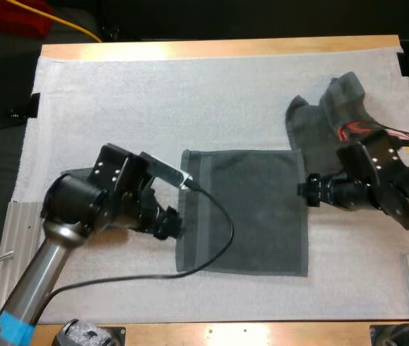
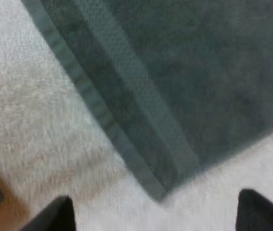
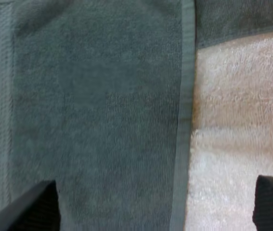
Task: Pick towel from pile, fold and stack
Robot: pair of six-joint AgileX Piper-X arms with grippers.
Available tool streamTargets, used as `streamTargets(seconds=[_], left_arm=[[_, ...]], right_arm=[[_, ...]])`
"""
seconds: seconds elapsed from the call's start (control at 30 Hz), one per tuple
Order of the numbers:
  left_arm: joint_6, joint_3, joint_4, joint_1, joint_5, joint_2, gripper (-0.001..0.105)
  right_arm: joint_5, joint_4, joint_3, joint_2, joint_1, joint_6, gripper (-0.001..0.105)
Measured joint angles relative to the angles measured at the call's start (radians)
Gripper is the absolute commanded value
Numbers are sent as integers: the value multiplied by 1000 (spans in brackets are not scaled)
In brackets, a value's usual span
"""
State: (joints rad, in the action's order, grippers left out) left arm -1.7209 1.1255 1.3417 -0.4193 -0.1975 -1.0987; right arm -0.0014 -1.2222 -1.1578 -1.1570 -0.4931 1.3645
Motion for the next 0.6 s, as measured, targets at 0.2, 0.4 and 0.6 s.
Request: streamTargets(seconds=[0.2,0.4,0.6], left_arm=[[-52,-133,53,0,-65,201,65],[-129,-201,71,0,-150,368,65],[-135,-201,123,0,-152,448,65]], right_arm=[[-8,-85,0,127,0,0,78],[-12,-172,0,244,0,2,78],[-62,-186,133,379,0,-41,78]])
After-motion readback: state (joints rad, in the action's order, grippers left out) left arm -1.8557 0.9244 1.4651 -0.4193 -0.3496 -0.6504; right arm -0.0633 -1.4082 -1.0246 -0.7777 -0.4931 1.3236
